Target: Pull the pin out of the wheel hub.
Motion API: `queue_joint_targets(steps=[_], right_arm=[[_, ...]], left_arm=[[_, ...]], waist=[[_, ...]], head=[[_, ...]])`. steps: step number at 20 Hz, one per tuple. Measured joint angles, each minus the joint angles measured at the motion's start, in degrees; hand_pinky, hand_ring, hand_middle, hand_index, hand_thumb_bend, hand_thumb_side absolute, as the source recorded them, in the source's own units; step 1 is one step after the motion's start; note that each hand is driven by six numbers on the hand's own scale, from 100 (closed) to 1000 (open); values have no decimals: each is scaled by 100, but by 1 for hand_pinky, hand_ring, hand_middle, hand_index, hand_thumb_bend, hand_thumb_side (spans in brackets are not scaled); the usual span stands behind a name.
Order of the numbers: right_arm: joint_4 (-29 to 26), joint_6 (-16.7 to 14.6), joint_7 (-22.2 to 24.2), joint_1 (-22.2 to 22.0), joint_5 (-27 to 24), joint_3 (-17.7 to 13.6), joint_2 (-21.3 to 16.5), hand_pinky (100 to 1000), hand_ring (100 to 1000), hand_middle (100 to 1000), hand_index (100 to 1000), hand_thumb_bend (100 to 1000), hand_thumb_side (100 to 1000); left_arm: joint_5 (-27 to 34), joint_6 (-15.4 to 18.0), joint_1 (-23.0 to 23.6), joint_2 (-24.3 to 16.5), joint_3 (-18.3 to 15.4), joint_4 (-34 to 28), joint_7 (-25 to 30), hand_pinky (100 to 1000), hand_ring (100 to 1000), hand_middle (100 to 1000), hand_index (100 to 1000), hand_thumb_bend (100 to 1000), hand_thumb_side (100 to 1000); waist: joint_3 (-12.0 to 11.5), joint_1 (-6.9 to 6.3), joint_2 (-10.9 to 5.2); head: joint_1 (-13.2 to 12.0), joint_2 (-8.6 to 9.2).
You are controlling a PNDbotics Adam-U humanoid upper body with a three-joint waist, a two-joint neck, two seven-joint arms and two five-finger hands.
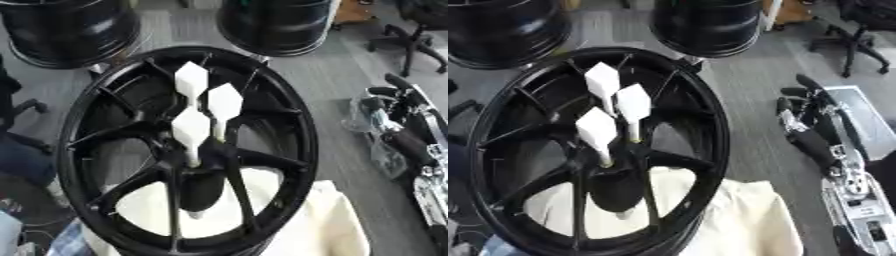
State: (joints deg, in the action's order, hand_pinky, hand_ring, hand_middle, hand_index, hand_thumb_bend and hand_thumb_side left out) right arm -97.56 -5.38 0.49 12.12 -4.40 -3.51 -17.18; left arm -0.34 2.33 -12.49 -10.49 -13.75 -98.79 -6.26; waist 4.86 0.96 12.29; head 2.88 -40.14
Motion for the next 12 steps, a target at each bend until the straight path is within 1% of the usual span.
queue_joint_targets(steps=[2, 5, 12], right_arm=[[13, -1, 11, -2, 0, 2, 31, 805, 750, 748, 938, 146, 356], [21, 0, 13, -3, 0, 4, 39, 805, 750, 748, 937, 145, 356], [22, -1, 11, -6, 3, 3, 82, 805, 750, 748, 936, 151, 350]], left_arm=[[-13, -49, 7, 35, 142, -29, -133, 764, 786, 696, 812, 394, 816], [-21, -81, 21, 51, 259, -46, -211, 764, 785, 695, 812, 392, 818], [-74, -106, 40, 93, 334, -46, -205, 762, 783, 692, 810, 390, 824]], waist=[[20, -5, 0], [19, -4, 4], [23, -8, 64]], head=[[-18, -13], [-50, -51], [-90, -61]])
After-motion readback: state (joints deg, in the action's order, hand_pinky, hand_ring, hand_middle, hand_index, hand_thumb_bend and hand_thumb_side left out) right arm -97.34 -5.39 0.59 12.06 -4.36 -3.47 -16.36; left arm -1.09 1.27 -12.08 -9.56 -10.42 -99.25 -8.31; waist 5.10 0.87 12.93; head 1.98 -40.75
